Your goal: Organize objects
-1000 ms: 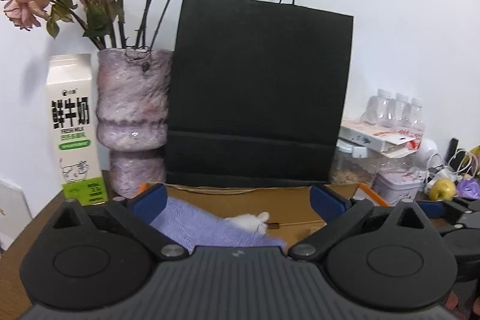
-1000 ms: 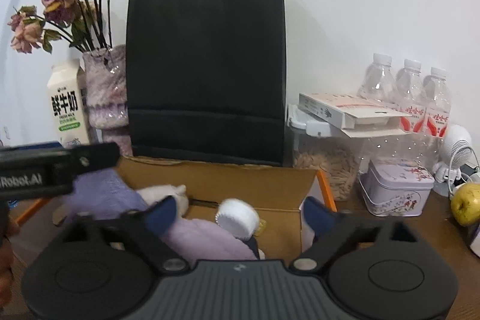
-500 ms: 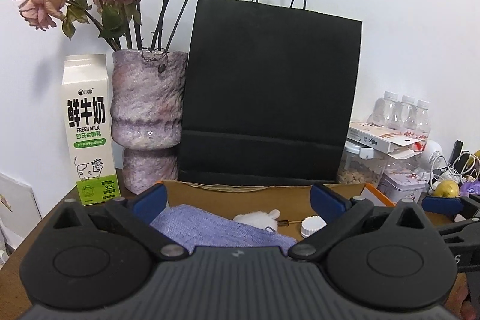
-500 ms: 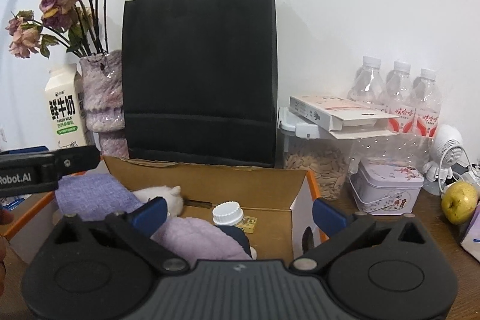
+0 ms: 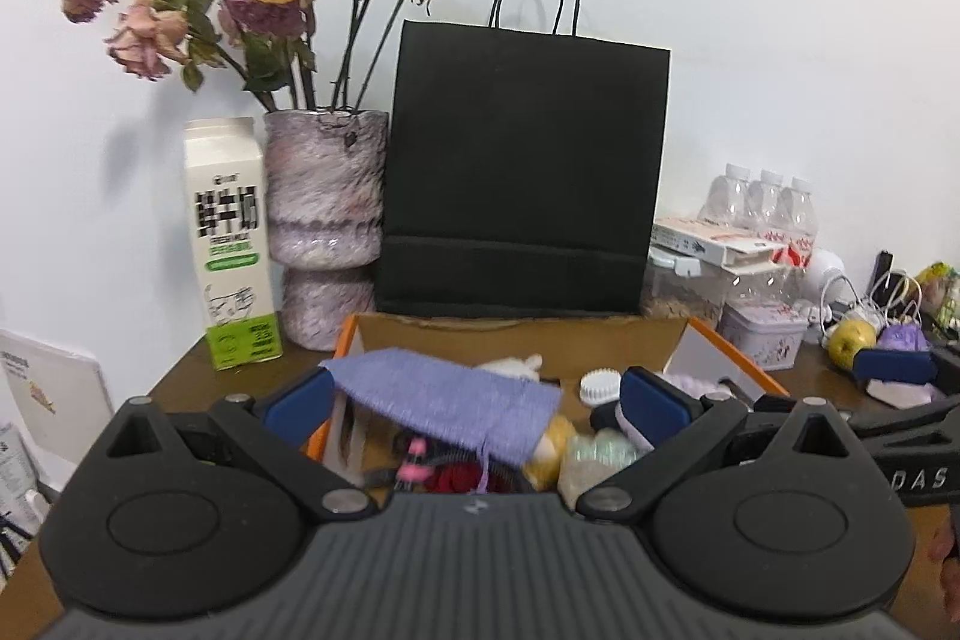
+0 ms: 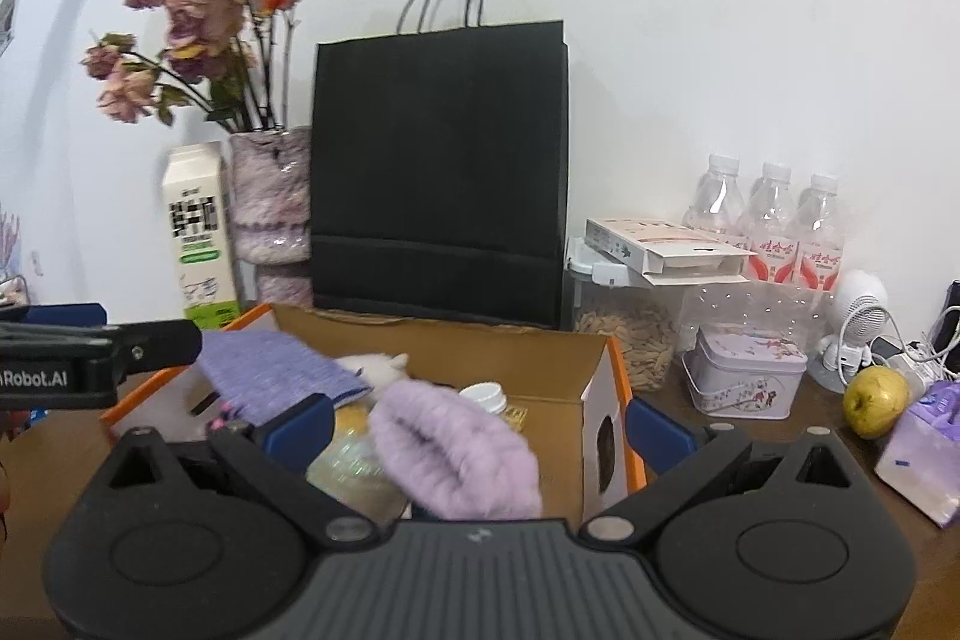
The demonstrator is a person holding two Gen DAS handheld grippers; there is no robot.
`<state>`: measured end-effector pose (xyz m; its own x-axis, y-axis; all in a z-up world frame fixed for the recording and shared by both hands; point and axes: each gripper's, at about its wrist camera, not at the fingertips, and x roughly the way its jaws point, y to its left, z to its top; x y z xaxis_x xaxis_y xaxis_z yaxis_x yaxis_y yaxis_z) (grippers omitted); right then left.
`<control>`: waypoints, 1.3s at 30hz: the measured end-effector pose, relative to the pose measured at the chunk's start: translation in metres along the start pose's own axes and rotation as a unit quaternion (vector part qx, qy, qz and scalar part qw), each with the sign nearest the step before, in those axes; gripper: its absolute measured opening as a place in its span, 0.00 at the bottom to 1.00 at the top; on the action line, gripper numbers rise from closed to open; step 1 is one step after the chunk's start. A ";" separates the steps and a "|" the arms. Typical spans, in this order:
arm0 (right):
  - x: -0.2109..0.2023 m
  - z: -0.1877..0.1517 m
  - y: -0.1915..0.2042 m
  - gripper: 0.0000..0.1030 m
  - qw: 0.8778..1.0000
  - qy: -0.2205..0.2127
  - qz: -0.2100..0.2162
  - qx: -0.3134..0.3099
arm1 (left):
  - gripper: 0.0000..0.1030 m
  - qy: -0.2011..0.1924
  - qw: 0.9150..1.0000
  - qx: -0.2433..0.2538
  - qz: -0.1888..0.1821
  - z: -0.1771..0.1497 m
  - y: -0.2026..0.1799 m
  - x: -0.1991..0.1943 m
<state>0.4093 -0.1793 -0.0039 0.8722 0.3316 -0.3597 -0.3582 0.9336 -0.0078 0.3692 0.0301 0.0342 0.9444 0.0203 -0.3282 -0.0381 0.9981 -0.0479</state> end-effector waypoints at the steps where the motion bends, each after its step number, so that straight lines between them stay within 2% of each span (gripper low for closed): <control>1: -0.007 -0.001 0.002 1.00 1.000 -0.001 0.001 0.001 | 1.00 0.000 1.000 0.002 0.001 -0.002 0.000 -0.007; 7: -0.052 -0.013 0.011 1.00 1.000 -0.004 0.006 0.006 | 1.00 -0.009 1.000 0.012 0.003 -0.018 0.000 -0.058; 11: -0.080 -0.022 0.017 1.00 1.000 -0.006 0.008 0.006 | 1.00 -0.020 0.999 0.026 0.022 -0.032 -0.004 -0.090; 17: -0.117 -0.041 0.020 1.00 1.000 -0.010 0.010 0.027 | 1.00 -0.032 0.999 0.025 0.029 -0.047 -0.007 -0.128; 21: -0.134 -0.053 0.022 1.00 0.999 -0.013 0.010 0.033 | 1.00 -0.034 0.999 0.018 0.030 -0.060 -0.007 -0.141; 27: -0.145 -0.063 0.030 1.00 1.000 -0.016 0.010 0.020 | 1.00 -0.040 0.998 0.034 0.033 -0.070 -0.013 -0.154; 39: -0.146 -0.066 0.034 1.00 1.000 -0.015 0.010 0.012 | 1.00 -0.033 0.998 0.041 0.024 -0.079 -0.016 -0.158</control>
<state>0.2478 -0.2047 -0.0130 0.8752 0.3534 -0.3305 -0.3673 0.9298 0.0214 0.1947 0.0060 0.0127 0.9619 0.0689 -0.2646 -0.0594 0.9973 0.0438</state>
